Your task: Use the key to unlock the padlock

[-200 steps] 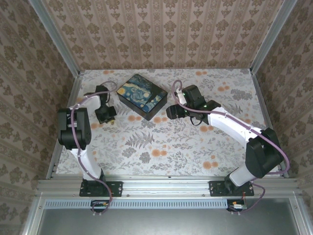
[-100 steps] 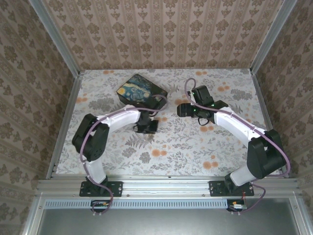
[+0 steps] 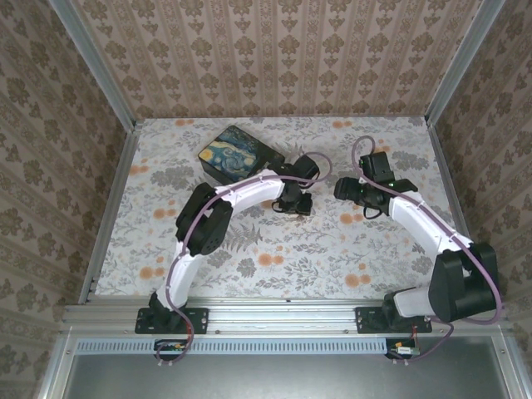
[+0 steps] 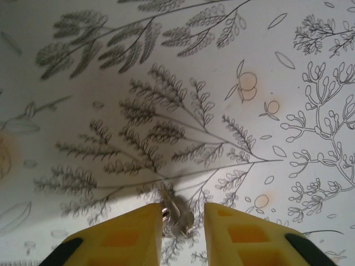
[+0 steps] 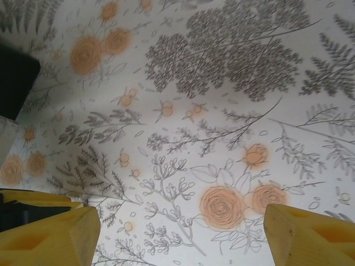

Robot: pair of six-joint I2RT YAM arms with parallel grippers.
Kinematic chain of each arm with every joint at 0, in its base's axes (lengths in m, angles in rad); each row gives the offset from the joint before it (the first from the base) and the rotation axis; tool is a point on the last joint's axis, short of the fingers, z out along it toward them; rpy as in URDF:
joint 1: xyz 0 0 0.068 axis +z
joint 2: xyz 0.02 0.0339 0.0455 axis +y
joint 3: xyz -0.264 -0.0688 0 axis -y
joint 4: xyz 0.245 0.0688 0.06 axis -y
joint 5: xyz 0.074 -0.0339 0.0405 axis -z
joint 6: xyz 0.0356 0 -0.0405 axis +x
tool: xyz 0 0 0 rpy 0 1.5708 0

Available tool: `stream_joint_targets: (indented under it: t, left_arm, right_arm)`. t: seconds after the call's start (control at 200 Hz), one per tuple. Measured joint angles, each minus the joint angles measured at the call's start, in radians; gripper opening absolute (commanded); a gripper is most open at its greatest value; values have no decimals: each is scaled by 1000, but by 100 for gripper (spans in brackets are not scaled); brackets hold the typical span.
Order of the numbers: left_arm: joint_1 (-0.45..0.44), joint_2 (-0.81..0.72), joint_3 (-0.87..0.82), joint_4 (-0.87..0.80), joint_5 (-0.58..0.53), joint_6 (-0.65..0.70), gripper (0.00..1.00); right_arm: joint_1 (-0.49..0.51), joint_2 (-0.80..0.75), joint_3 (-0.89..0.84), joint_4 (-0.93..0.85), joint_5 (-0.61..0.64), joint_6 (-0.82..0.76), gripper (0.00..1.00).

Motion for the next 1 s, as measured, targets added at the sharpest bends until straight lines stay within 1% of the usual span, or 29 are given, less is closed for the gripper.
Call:
stream_joint_targets:
  t: [0.06, 0.17, 0.22, 0.305, 0.435, 0.51, 0.595, 0.69, 0.755, 0.85, 1.0]
  left_arm:
    - [3, -1, 3, -5, 4, -2, 44]
    - [15, -27, -3, -8, 24, 3, 49]
    - [29, -63, -29, -1, 34, 6, 51]
    - [74, -167, -97, -4, 52, 11, 53]
    - [193, -369, -195, -2, 58, 23, 57]
    - [284, -475, -265, 9, 61, 29, 59]
    - [406, -546, -346, 29, 84, 37, 62]
    - [522, -548, -401, 40, 101, 52, 63]
    - [575, -529, -415, 40, 109, 59, 62]
    - [612, -503, -416, 48, 127, 66, 63]
    - [632, -476, -410, 57, 150, 73, 63]
  right_arm:
    - [-6, -2, 0, 2, -1, -1, 78]
    - [1, 0, 0, 10, -21, -5, 77]
    - [9, 5, 5, 20, -42, -5, 77]
    - [32, 38, 35, 56, -93, -5, 78]
    - [73, 134, 117, 148, -196, -8, 83]
    - [101, 202, 180, 197, -247, -20, 85]
    - [137, 301, 281, 238, -290, -35, 86]
    - [162, 420, 384, 298, -324, -43, 86]
    - [174, 500, 448, 330, -339, -44, 86]
    - [177, 609, 533, 350, -348, -42, 86]
    - [173, 761, 679, 346, -349, -42, 86]
